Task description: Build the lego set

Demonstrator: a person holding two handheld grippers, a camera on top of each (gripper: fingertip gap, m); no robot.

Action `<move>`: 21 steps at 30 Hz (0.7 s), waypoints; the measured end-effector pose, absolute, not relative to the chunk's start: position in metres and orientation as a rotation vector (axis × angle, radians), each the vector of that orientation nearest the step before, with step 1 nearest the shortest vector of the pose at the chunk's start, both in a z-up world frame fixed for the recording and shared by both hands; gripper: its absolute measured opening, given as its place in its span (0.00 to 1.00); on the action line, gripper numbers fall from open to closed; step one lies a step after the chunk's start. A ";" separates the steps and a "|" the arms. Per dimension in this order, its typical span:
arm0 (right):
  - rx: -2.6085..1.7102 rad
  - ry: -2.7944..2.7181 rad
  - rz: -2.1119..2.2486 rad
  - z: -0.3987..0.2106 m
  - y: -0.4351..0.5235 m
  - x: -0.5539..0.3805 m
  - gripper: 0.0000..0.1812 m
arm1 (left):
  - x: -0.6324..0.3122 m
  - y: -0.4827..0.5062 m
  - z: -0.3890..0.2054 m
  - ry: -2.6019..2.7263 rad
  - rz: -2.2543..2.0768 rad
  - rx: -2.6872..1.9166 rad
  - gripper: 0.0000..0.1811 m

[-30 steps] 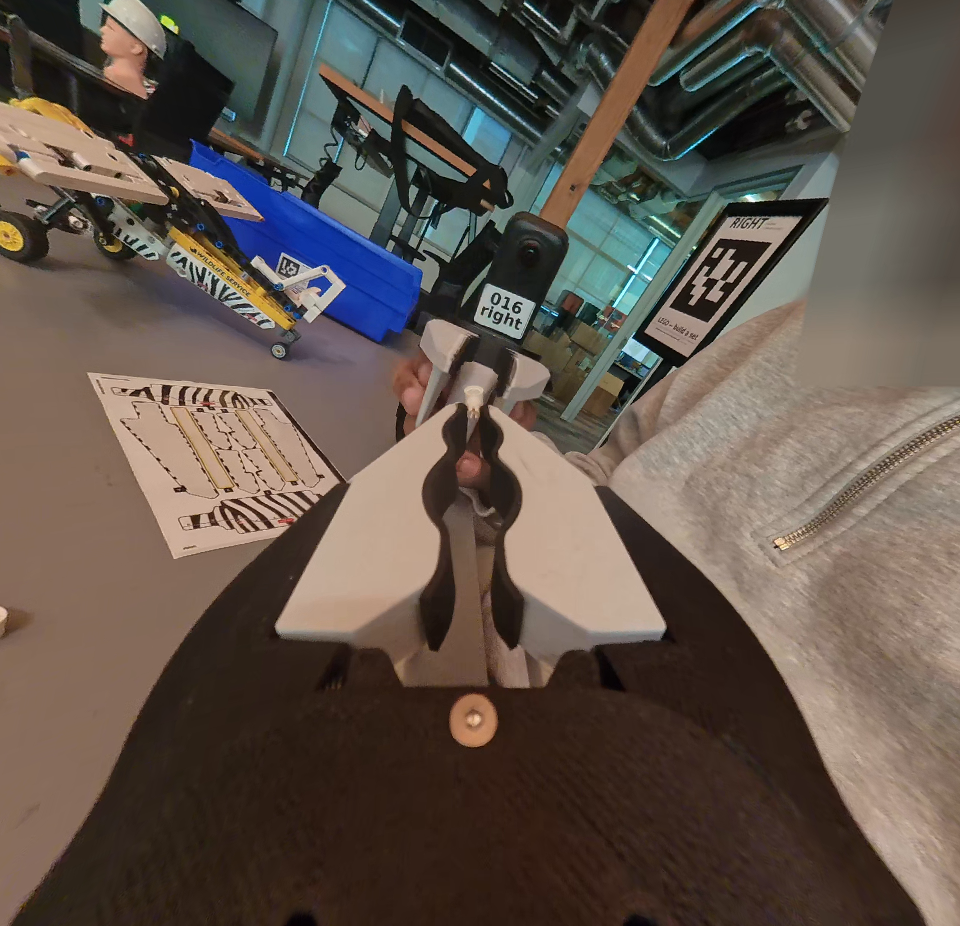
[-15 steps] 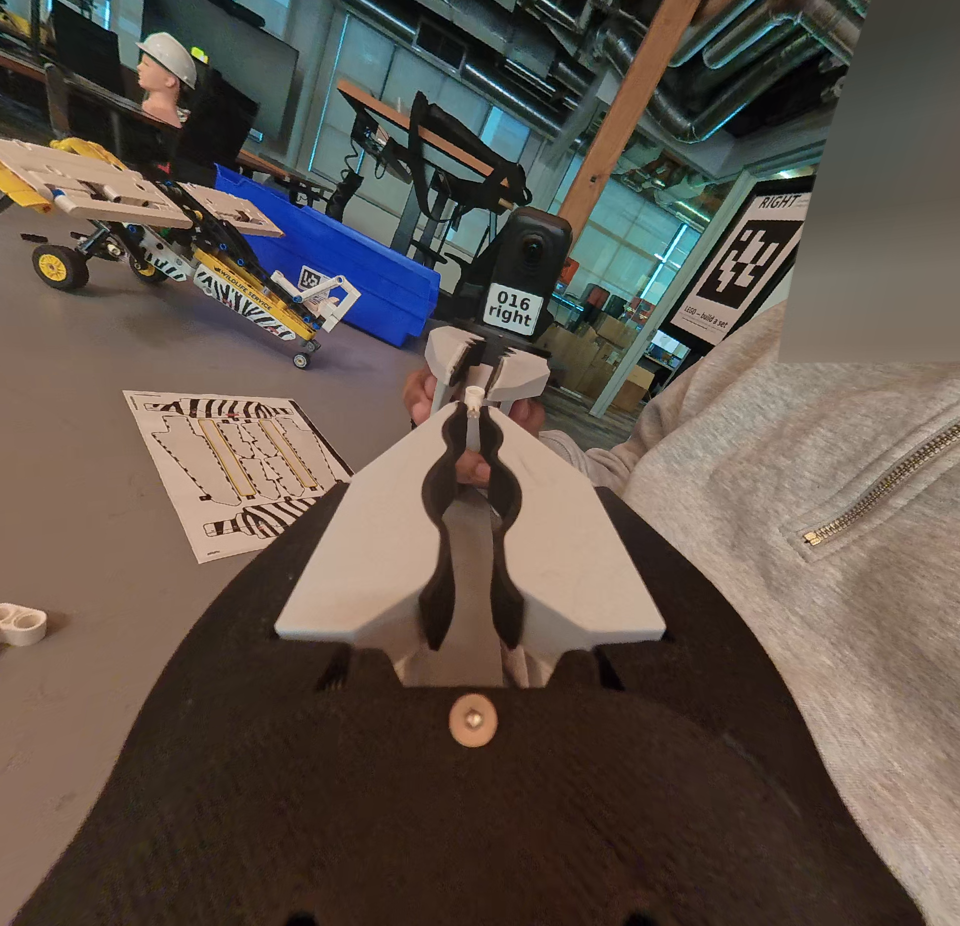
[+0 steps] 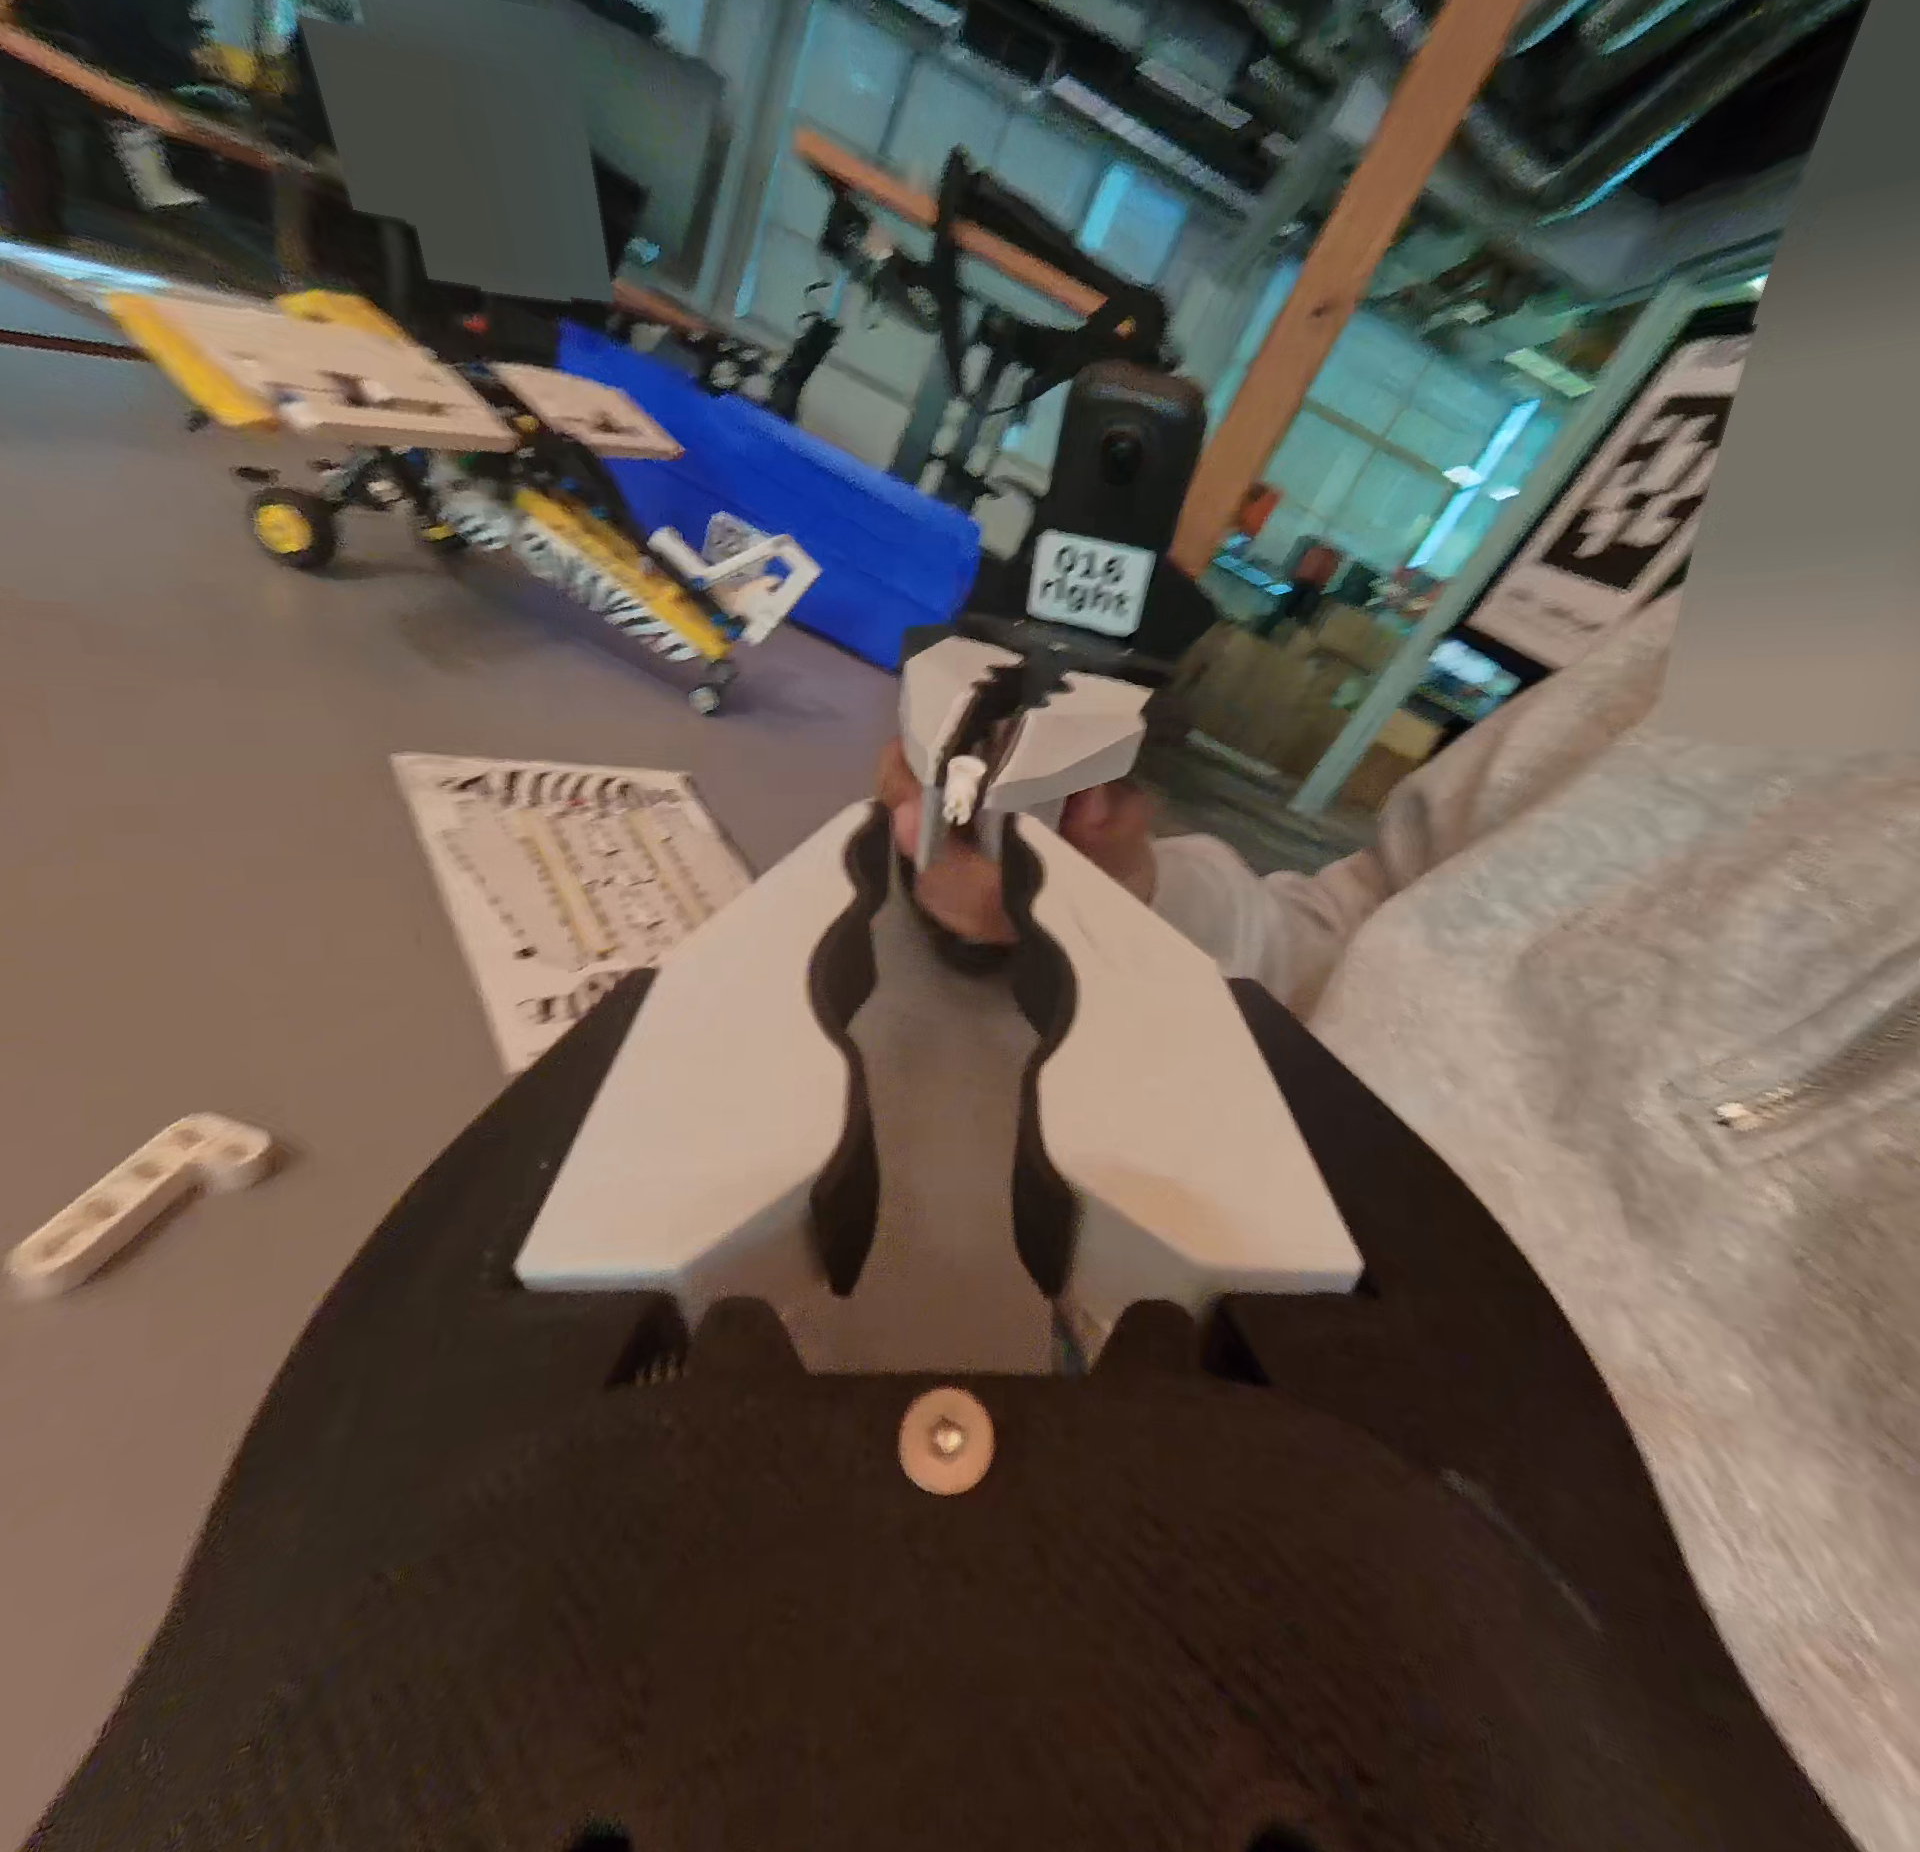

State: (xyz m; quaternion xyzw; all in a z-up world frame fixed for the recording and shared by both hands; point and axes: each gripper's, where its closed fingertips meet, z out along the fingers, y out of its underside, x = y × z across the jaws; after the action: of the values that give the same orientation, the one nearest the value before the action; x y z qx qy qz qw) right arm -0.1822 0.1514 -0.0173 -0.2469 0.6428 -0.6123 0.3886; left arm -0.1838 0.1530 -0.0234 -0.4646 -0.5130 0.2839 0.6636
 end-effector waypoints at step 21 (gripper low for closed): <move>-1.620 2.367 -0.768 -0.114 0.117 -0.171 0.03 | -0.170 0.135 -0.133 -1.887 0.538 -1.380 0.04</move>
State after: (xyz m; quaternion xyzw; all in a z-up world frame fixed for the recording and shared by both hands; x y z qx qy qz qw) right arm -0.1707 0.1166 -0.1136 -0.5436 0.7942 -0.2577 0.0859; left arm -0.1703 0.1347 -0.1329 -0.5360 -0.7331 0.2090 0.3627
